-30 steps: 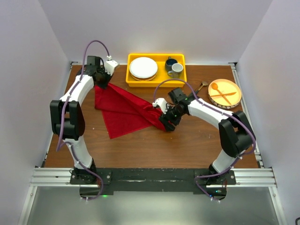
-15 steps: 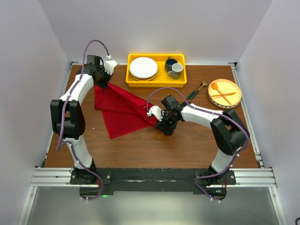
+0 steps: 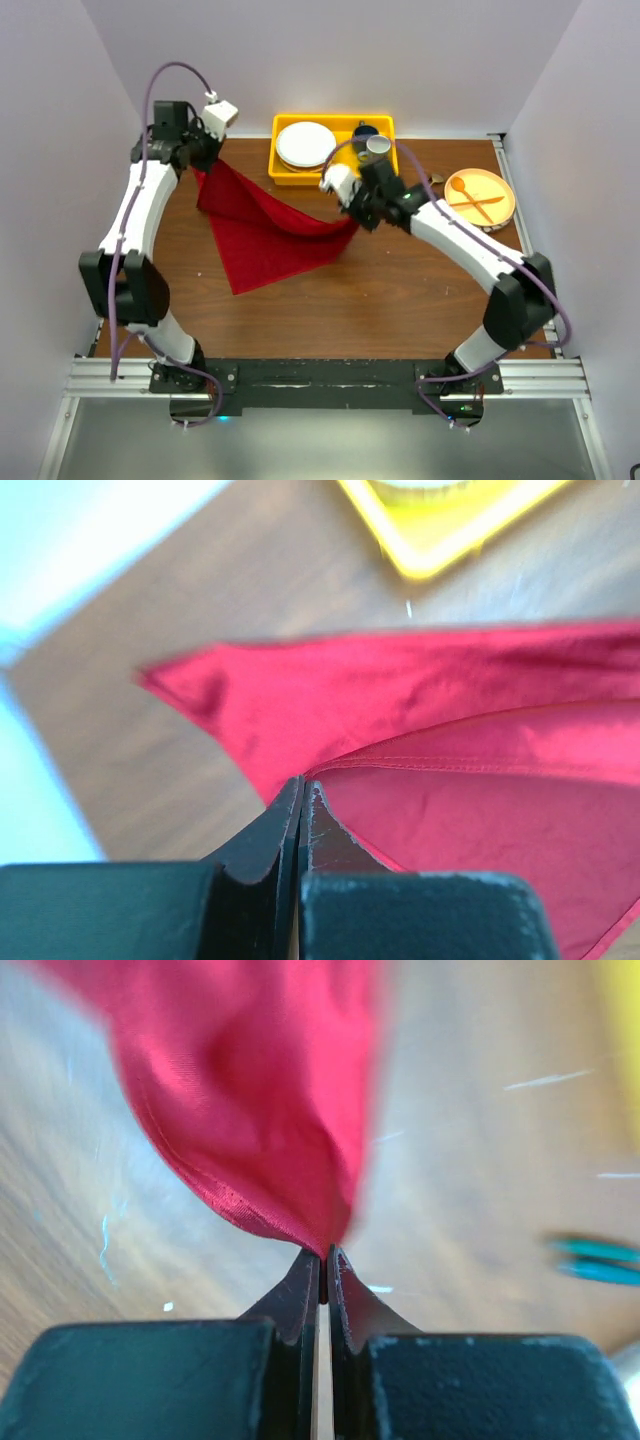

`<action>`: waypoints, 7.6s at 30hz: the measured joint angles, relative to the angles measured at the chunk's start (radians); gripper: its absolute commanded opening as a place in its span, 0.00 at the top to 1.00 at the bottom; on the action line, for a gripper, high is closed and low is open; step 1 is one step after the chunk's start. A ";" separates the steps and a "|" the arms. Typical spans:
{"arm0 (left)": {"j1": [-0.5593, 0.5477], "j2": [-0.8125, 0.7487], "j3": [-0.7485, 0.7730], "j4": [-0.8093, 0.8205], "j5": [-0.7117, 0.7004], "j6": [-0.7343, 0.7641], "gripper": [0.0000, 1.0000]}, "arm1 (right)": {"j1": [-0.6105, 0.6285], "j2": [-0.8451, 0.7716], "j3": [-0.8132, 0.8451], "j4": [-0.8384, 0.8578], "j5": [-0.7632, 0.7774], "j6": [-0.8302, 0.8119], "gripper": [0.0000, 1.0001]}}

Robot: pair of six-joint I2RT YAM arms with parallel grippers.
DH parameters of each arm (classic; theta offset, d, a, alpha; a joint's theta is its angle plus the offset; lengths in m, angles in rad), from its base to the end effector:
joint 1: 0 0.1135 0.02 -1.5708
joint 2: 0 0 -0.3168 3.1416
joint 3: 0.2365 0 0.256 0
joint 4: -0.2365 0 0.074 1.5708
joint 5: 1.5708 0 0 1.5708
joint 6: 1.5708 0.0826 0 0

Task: Fold the napkin into a case and place the utensils inside
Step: Pick up the crumpled napkin from the center of the board, then flatten out the crumpled napkin at the center of the board, then pick up the flattened napkin from the center of the board.

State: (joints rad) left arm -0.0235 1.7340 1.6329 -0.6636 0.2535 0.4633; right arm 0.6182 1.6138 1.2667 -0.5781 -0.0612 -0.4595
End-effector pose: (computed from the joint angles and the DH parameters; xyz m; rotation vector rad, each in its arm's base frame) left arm 0.4356 -0.0310 0.3541 0.6765 2.2049 -0.0722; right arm 0.3085 0.2256 0.2768 -1.3043 2.1318 0.1425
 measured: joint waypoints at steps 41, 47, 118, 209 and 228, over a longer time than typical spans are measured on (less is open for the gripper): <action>0.003 -0.764 0.189 -0.081 0.215 -0.089 1.00 | -0.095 -0.476 0.639 -0.263 -0.036 -0.030 1.00; 0.003 -0.731 -0.239 -0.030 0.200 -0.089 1.00 | -0.095 -0.393 0.214 -0.107 0.019 -0.061 1.00; -0.038 -0.220 -0.651 -0.008 0.014 0.078 0.52 | -0.166 0.112 -0.026 -0.216 -0.205 0.188 0.44; 0.180 0.043 -0.315 0.518 0.156 -0.391 0.13 | -0.407 0.560 0.318 0.321 0.044 0.529 0.81; 0.178 0.222 -0.185 0.431 0.169 -0.348 0.17 | -0.408 0.541 0.317 0.299 -0.020 0.560 1.00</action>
State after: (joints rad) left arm 0.1543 1.9560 1.4479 -0.2321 0.4229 0.1154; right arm 0.2104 2.1551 1.5837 -0.2790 -0.0814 0.1001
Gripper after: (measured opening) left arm 0.833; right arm 0.008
